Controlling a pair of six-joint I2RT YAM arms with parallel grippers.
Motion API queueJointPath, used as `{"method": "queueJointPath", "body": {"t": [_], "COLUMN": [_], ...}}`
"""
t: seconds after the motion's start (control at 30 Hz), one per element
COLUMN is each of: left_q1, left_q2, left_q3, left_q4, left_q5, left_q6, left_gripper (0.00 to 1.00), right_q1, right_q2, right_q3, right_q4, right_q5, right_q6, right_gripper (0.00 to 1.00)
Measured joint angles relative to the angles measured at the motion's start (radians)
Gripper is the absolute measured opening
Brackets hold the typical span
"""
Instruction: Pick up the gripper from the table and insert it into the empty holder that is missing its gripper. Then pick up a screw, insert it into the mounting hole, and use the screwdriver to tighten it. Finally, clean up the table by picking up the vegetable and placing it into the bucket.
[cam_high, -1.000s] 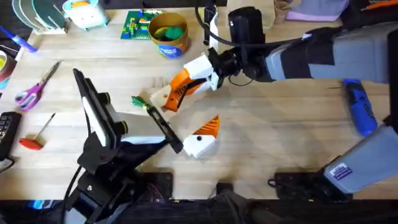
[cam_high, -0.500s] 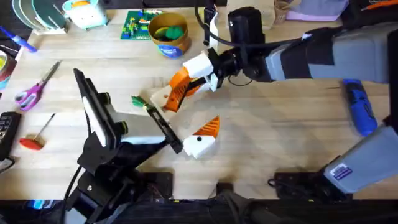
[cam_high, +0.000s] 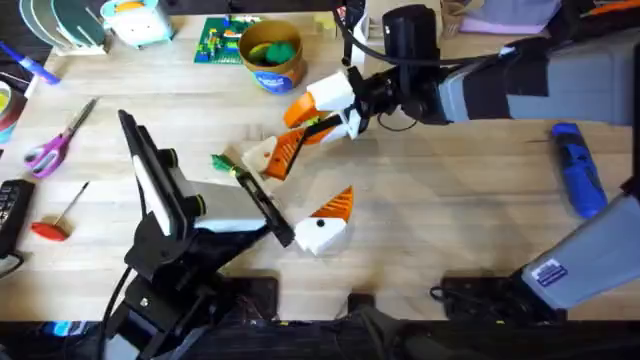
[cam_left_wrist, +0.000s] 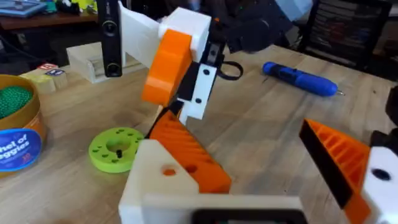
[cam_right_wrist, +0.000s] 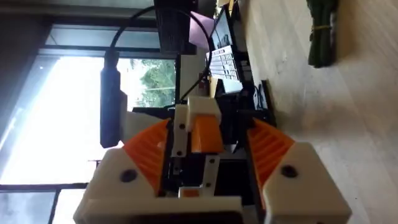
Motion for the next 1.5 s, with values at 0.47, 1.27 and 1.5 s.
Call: {"method": "queueJointPath", "body": {"t": [0.47, 1.27, 1.5], "left_q1": [0.0, 0.0, 0.0], "left_q2": [0.0, 0.001, 0.001], "left_q3": [0.0, 0.0, 0.0], "left_q4": [0.0, 0.0, -0.001], "left_q5": [0.0, 0.0, -0.001], "left_q6": [0.0, -0.008, -0.008], "left_gripper": [0.993, 0.993, 0.993], "right_q1": [-0.003, -0.006, -0.029], "right_q2": [0.0, 0.0, 0.0], "right_q3": [0.0, 0.005, 0.005], "right_q4": [-0.148, -0.148, -0.148], "right_q5": [-0.014, -0.029, -0.015], "right_q6": [-0.093, -0.109, -0.088], "right_gripper": [0.606, 0.013, 0.011]}}
